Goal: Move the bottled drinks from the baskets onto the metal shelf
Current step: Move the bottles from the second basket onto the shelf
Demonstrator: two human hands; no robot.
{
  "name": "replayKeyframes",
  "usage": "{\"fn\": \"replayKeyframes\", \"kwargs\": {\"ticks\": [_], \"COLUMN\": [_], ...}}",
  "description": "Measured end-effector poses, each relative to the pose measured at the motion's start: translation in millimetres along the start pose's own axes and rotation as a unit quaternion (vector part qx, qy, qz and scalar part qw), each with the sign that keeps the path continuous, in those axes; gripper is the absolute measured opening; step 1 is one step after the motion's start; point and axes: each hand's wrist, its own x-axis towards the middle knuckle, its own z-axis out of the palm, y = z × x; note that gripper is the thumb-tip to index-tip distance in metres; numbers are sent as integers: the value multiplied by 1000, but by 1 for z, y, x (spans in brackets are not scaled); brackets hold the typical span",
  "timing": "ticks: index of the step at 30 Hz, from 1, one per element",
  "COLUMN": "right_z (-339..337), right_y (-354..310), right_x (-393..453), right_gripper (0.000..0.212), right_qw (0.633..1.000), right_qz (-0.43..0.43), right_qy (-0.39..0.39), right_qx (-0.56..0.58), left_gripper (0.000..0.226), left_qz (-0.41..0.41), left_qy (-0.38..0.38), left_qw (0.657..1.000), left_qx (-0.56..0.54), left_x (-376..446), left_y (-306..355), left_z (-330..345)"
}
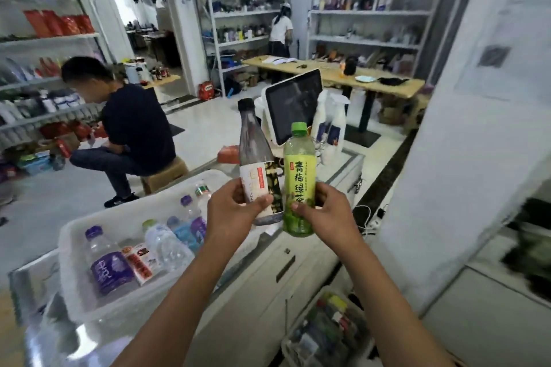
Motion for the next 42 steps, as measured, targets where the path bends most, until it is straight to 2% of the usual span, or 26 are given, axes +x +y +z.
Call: {"fn": "replayKeyframes", "kwargs": {"ticks": [5, 10, 17, 24, 33, 37, 40, 42], "right_z": [-57, -107, -167, -203, -217, -215, -216, -219], "right_y": [1, 1, -6, -30, -72, -89, -100, -104], "right_x": [-39, -84, -178, -325, -530, -617, -675, -712], "right_gripper": [44, 38, 29, 38, 35, 32, 34, 36], "right_qw": [991, 956, 891, 801, 697, 667, 643, 624], "right_qz": [17, 46, 71, 97, 92, 94, 101, 107], "right_qy": [125, 276, 438, 576, 695, 722, 739, 751], "right_qx": [-45, -89, -95, -135, -151, -156, -173, -187], "left_gripper": [35, 35, 37, 44, 43, 43, 42, 50], "left_qz": [49, 110, 180, 216, 236, 244, 243, 240], "left_qy": [-117, -248, -398, -524, -643, -681, -700, -709], "left_qw": [991, 960, 893, 806, 690, 643, 620, 612], "left_qx": [-50, -62, -104, -170, -234, -252, -258, -257], "left_x": [-8, -27, -86, -197, -393, -482, -543, -582], "left_y": [19, 38, 74, 129, 198, 226, 240, 247], "left_z": [61, 120, 186, 233, 231, 214, 203, 197]}}
